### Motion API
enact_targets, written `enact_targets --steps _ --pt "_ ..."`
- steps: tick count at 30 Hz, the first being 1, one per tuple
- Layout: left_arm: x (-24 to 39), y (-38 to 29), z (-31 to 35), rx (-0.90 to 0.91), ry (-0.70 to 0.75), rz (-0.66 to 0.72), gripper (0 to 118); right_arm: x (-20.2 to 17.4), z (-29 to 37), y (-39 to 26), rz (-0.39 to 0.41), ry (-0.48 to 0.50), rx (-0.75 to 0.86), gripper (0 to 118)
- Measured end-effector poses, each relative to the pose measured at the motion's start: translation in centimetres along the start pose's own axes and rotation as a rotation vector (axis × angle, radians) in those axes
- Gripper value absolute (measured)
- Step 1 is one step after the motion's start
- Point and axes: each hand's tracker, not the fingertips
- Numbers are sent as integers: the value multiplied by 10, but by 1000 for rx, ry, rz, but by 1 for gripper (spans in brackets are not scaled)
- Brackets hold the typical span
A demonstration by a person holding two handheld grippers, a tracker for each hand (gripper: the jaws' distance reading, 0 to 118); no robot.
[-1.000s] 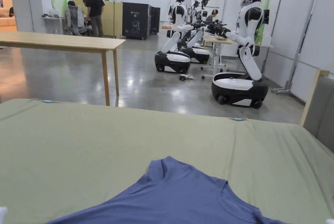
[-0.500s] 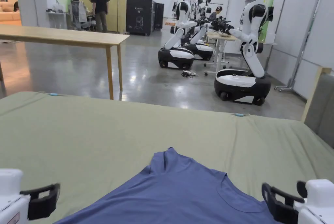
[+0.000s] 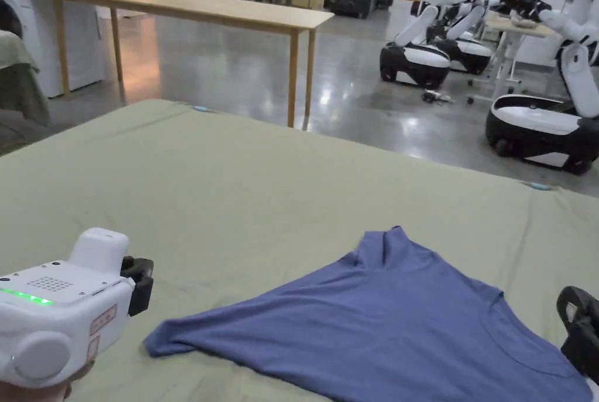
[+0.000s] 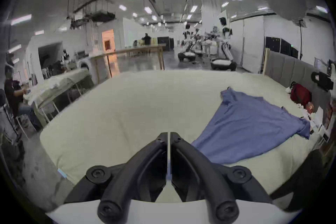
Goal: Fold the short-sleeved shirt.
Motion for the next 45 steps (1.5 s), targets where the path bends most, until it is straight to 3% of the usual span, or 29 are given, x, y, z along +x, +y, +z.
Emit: enact_targets --steps 2,3,4,5,6,12,14,16,17,18,19,20,24,27,29,31,32,33,34,38,43,44,45 --pt "-16 -14 -17 -138 -45 52 1 0 -5 -4 -16 -4 -22 4" --pt "-20 -24 -26 -184 -46 51 16 -1 -8 -6 -25 -3 -37 4" --pt "-21 -32 -34 -205 -30 9 49 -1 -11 -9 -34 0 -47 4" --pt "-19 -41 -44 -253 -27 -17 96 -1 -13 -11 -40 0 -54 4" --pt "-19 -52 -53 -295 -29 -39 118 -2 -15 -14 -40 -1 -63 4" --pt "-11 -65 -92 -287 -60 5 112 -12 -23 -20 -1 -8 -115 4" --pt "-8 -64 -105 -287 -61 5 104 -12 -27 -21 11 -15 -133 4" --pt "-7 -64 -116 -296 -80 5 75 -10 -31 -22 21 -23 -147 4" --pt "-7 -64 -121 -310 -87 -10 54 -9 -35 -22 26 -27 -157 4" --pt "-6 -66 -126 -319 -92 -21 21 -8 -41 -21 31 -31 -168 4" --pt "-6 -67 -130 -337 -121 -18 9 -7 -46 -19 32 -30 -177 4" --pt "-6 -68 -131 -350 -153 2 6 -7 -56 -17 37 -25 -192 4" --pt "-9 -59 -118 -303 -115 -25 2 -2 -124 -12 101 50 -319 4" --pt "-10 -49 -100 -244 -129 -9 2 4 -203 -18 222 43 -425 4" --pt "-8 -43 -90 -229 -158 11 2 10 -263 -24 246 59 -531 4" --pt "-6 -38 -86 -218 -158 -2 2 22 -318 -31 243 85 -613 14" --pt "-6 -37 -86 -214 -162 -3 2 26 -345 -35 243 84 -649 34" --pt "-5 -36 -87 -216 -165 -5 2 28 -367 -39 247 76 -668 72" --pt "-5 -35 -88 -215 -161 -11 2 31 -386 -43 263 71 -655 89" --pt "-6 -37 -98 -242 -158 4 2 39 -449 -61 287 78 -705 91" --pt "-12 -42 -112 -277 -162 40 2 40 -479 -96 325 132 -785 91" --pt "-14 -43 -114 -276 -164 54 2 39 -482 -102 329 137 -810 90" --pt "-14 -43 -116 -282 -165 64 2 38 -482 -102 309 128 -842 76"
